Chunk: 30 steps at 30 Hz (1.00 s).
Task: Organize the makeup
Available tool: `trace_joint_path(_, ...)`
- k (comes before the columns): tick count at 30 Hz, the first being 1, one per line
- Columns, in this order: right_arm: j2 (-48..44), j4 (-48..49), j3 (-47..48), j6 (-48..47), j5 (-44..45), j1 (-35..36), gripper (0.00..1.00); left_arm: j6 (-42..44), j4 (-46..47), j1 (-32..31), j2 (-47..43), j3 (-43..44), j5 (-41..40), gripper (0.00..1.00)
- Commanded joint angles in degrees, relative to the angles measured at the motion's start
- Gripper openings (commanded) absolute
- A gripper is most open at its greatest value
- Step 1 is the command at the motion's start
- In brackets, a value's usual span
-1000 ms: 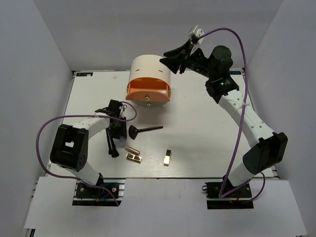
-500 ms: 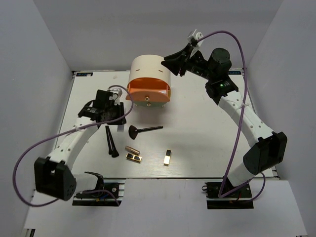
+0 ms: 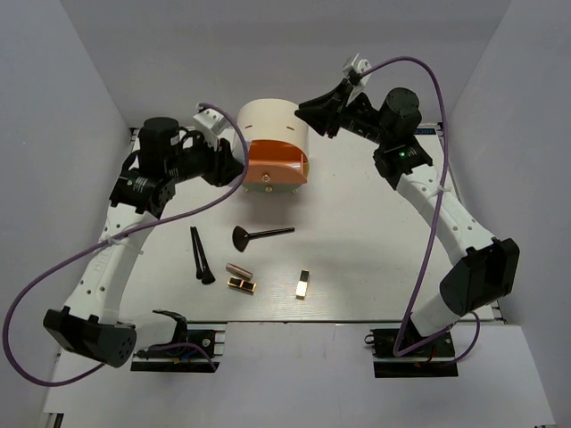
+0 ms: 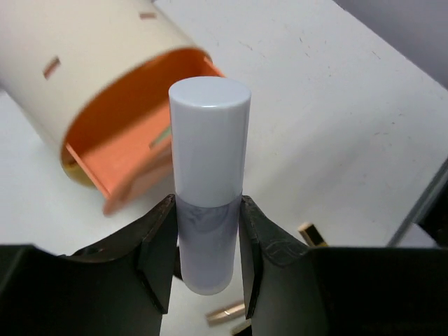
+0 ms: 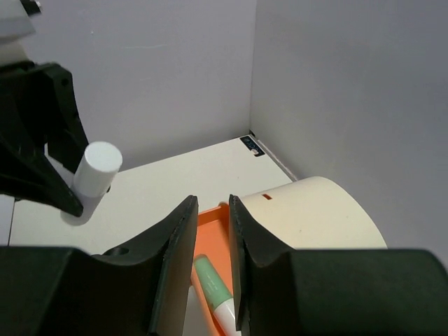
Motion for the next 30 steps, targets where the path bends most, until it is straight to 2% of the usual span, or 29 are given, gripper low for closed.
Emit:
trace_joint_path(1, -2.95, 3.62, -1.41, -0.52, 0.01, -0.80, 0.30, 10.24, 5.41, -0.17, 3.14, 4.87, 5.13, 0.09)
trace_joint_path(3, -3.82, 3.80, -2.11, -0.34, 0.19, -0.97, 0.30, 15.92, 3.67, -0.17, 7.79, 10.75, 5.92, 0.09)
trace_joint_path(5, -4.44, 4.41, -3.34, -0.34, 0.19, -1.59, 0.30, 17.80, 4.78, -0.78, 11.56, 14.27, 6.88, 0.09)
trace_joint_path(8, -5.41, 5.56, -4.93, 0.19, 0.36, -2.20, 0.30, 23.16, 7.16, -0.78, 13.51, 15.08, 7.94, 0.09)
trace_joint_path(15, -7.16, 8.10, -6.95, 1.77, 0.45, -4.05, 0.30, 33.79, 5.76, -0.78, 17.38, 17.10, 11.45, 0.07)
trace_joint_path(30, -9.19, 13.03, -12.13, 5.02, 0.72, -6.95, 0.29, 34.51, 6.73, -2.45, 19.50, 10.08, 14.97, 0.11)
